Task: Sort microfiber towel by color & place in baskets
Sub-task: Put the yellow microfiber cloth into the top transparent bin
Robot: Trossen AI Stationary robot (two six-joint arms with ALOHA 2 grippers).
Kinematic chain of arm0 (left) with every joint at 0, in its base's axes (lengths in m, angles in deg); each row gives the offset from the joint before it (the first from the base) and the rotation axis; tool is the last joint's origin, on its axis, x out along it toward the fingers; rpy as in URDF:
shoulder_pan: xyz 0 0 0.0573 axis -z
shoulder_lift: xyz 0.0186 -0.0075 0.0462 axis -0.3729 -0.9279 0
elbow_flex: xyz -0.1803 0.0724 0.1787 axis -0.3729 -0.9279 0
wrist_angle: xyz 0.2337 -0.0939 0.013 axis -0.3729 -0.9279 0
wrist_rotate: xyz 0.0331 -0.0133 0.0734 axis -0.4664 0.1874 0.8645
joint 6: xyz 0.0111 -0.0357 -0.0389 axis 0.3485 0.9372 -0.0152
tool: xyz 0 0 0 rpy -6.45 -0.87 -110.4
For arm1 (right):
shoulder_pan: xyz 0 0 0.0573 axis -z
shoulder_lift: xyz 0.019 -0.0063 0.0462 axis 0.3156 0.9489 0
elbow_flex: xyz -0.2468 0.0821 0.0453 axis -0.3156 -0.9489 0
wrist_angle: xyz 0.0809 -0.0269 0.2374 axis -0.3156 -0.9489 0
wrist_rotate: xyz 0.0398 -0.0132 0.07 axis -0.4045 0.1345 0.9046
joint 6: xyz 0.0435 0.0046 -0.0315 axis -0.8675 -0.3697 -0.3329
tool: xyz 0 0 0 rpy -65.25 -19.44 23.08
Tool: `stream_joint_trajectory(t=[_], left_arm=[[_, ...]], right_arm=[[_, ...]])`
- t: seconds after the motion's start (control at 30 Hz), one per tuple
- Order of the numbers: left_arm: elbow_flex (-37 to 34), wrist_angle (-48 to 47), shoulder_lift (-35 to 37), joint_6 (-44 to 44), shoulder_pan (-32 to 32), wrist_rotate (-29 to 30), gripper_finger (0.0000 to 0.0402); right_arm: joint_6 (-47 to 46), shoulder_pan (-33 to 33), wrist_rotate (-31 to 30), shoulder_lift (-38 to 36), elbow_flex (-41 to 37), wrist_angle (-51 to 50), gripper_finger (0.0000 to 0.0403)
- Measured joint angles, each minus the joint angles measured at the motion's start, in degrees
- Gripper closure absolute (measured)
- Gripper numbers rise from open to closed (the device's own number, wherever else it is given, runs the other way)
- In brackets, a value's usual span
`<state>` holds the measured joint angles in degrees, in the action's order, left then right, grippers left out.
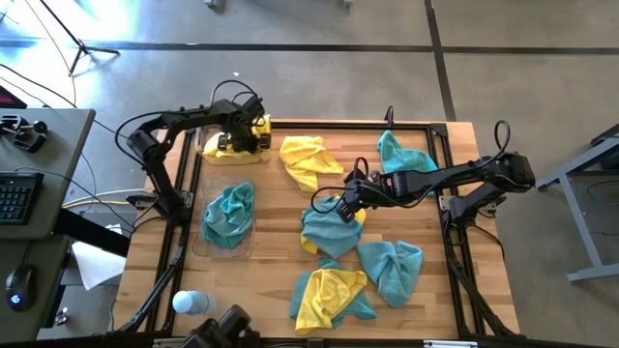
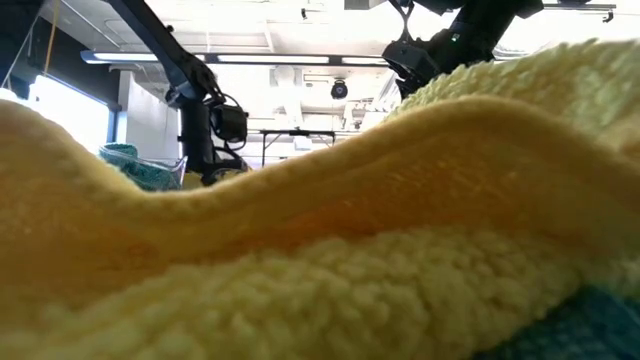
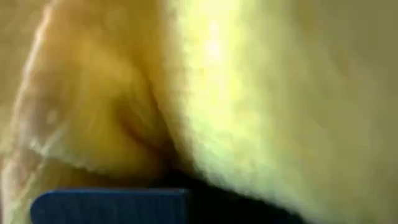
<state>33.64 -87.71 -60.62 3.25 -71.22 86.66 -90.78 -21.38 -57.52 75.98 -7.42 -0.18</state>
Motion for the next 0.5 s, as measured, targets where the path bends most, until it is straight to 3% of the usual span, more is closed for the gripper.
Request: stream_joint_trajectory(t=[0.23, 0.5], left_arm=[[-0.1, 0.4, 1.3, 0.2, 0.1, 0.4, 0.0365], [-0.1, 0.3, 11.6, 1.0, 0.0, 1.2, 0.0365]], right_arm=[[-0.1, 0.0, 0.0, 0.0, 0.0, 0.0, 0.0275], [-0.1, 0.0, 0.0, 0.0, 0.0, 0.0, 0.0275]])
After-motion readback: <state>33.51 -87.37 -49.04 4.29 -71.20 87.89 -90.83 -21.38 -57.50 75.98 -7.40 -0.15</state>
